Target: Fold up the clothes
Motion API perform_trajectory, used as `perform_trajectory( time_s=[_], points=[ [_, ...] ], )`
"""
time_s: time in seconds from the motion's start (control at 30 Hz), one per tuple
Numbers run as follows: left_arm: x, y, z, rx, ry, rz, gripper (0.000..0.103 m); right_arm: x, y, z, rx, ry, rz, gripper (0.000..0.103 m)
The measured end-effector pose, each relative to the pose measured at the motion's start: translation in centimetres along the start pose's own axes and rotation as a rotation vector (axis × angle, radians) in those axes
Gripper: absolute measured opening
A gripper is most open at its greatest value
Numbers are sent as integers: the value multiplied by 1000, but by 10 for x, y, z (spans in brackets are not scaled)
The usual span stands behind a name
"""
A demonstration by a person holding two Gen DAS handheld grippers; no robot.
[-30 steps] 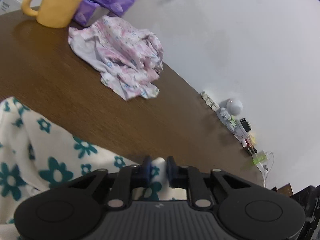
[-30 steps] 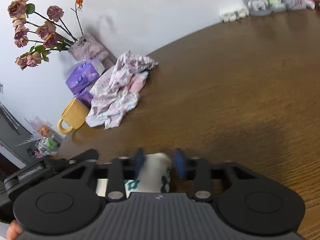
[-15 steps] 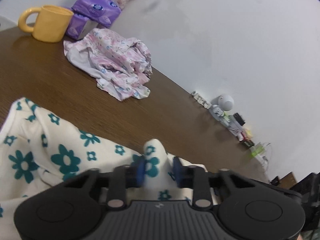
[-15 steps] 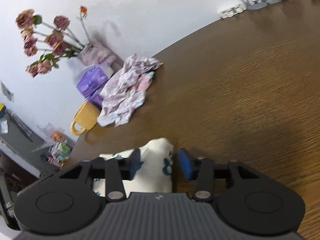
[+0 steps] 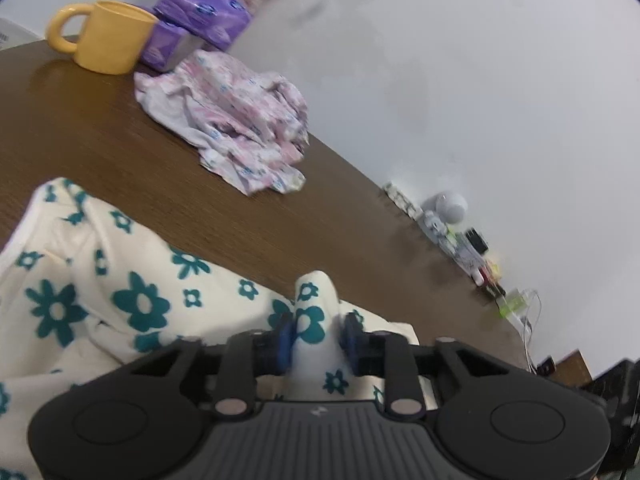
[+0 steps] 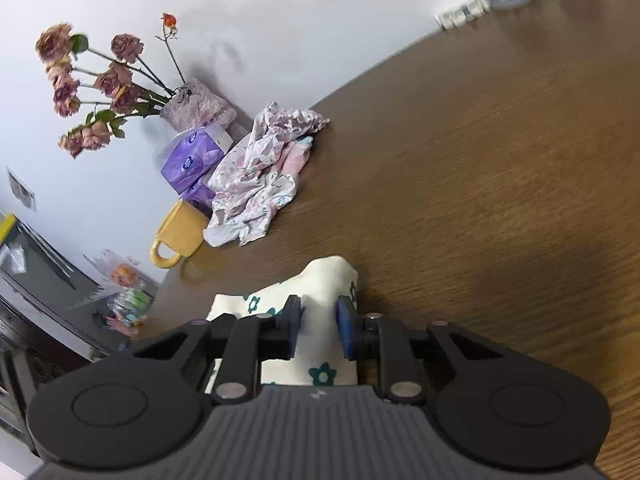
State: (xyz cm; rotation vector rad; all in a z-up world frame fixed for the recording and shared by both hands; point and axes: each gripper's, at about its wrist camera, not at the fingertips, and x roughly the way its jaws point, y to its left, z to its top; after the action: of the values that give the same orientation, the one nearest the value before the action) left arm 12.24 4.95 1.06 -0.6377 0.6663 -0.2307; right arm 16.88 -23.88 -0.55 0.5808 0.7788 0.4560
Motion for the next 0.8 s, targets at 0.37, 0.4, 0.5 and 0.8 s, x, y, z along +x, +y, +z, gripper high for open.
perform_trajectory(
  time_s=[0.37, 0.4, 0.5, 0.8],
  points=[
    [-9, -6, -12, 43, -14, -6, 42, -10, 6, -14, -44, -3, -6, 21],
    [-11, -5, -13, 34, -18, -7, 46, -11, 6, -15, -44, -6, -7, 22],
    [-18, -3, -14, 18, -21, -12, 53, -16, 2, -14, -11, -18, 9, 37],
    [-23, -10, -20, 81, -25, 19, 51, -19, 7, -22, -44, -22, 8, 20]
  ],
)
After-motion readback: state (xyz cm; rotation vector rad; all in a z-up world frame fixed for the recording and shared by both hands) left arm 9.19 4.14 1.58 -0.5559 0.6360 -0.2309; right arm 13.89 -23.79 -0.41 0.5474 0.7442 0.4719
